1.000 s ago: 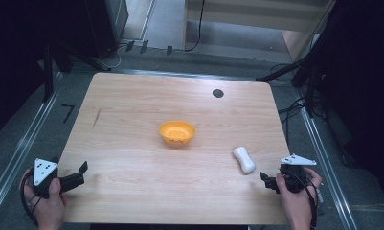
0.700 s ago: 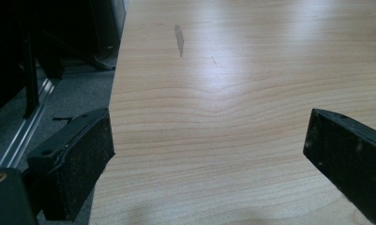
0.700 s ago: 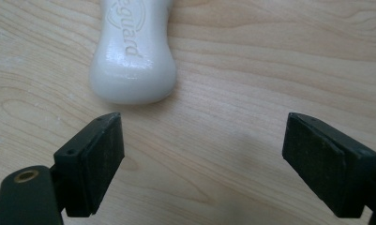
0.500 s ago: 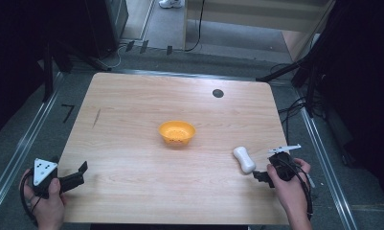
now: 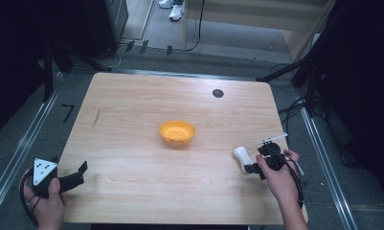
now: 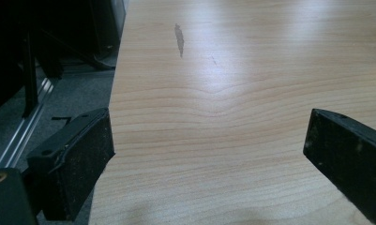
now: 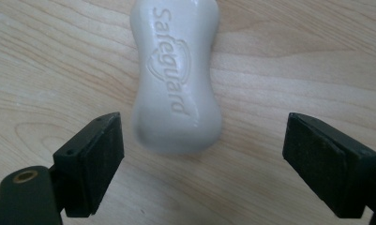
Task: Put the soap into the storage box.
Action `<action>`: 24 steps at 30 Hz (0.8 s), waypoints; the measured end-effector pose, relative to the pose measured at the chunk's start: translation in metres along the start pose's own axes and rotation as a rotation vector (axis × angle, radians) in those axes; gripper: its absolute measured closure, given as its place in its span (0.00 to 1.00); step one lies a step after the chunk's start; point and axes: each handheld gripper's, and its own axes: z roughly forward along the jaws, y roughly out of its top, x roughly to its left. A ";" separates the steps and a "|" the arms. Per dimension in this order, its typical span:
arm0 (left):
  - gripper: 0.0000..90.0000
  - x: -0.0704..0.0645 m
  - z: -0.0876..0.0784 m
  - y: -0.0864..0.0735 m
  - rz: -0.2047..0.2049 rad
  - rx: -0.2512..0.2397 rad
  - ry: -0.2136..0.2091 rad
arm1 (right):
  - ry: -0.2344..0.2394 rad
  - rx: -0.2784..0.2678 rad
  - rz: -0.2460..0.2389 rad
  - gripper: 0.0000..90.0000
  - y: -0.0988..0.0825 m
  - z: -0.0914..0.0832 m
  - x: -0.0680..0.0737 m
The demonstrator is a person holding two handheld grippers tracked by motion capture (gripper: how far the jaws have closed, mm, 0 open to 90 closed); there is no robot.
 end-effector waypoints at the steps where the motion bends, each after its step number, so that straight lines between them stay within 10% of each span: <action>1: 0.02 0.000 0.000 0.000 0.001 0.000 0.000 | 0.002 0.006 0.001 0.15 0.002 0.001 0.002; 24: 0.02 0.000 0.000 0.000 -0.004 -0.005 -0.001 | -0.024 0.162 0.051 0.26 0.043 0.032 0.016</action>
